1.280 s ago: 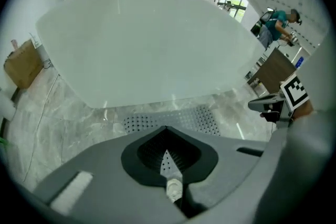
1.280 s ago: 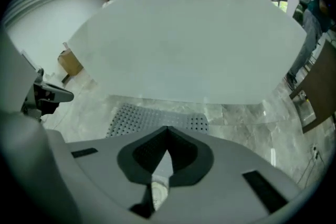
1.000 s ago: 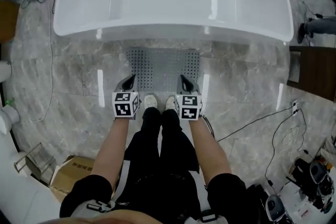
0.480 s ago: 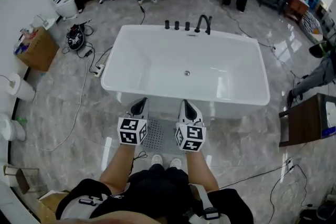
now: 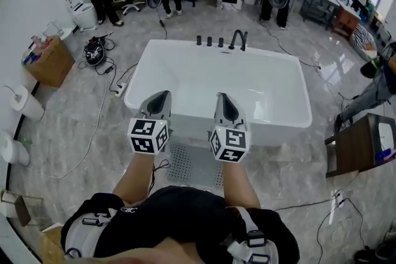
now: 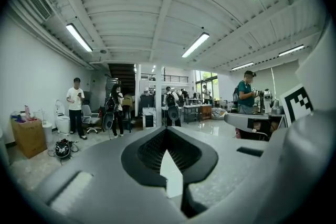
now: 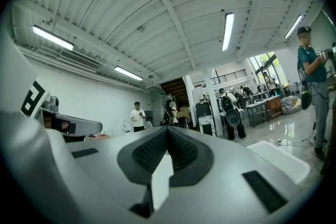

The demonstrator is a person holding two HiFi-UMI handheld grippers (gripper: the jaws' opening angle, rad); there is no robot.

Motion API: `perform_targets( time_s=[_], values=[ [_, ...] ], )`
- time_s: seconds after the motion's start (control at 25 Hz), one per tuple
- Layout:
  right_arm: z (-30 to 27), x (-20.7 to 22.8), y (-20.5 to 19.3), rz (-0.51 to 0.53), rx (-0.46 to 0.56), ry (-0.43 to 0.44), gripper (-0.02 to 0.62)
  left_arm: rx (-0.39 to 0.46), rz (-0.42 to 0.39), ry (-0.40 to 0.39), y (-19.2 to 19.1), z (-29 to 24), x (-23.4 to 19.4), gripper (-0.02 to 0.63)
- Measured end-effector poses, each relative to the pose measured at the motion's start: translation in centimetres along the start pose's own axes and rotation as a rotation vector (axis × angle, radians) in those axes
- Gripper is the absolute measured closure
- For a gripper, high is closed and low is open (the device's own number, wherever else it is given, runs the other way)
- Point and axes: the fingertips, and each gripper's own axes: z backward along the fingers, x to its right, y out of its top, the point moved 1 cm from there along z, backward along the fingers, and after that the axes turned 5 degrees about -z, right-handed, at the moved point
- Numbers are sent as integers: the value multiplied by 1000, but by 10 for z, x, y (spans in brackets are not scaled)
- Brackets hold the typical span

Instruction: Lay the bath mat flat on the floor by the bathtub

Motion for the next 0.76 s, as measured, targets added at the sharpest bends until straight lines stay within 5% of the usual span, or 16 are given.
perform_targets(
  time_s=[0.76],
  values=[
    [-11,2,8,-3,15,27,591,15,-13,-74,8,-22,12,602]
  ],
)
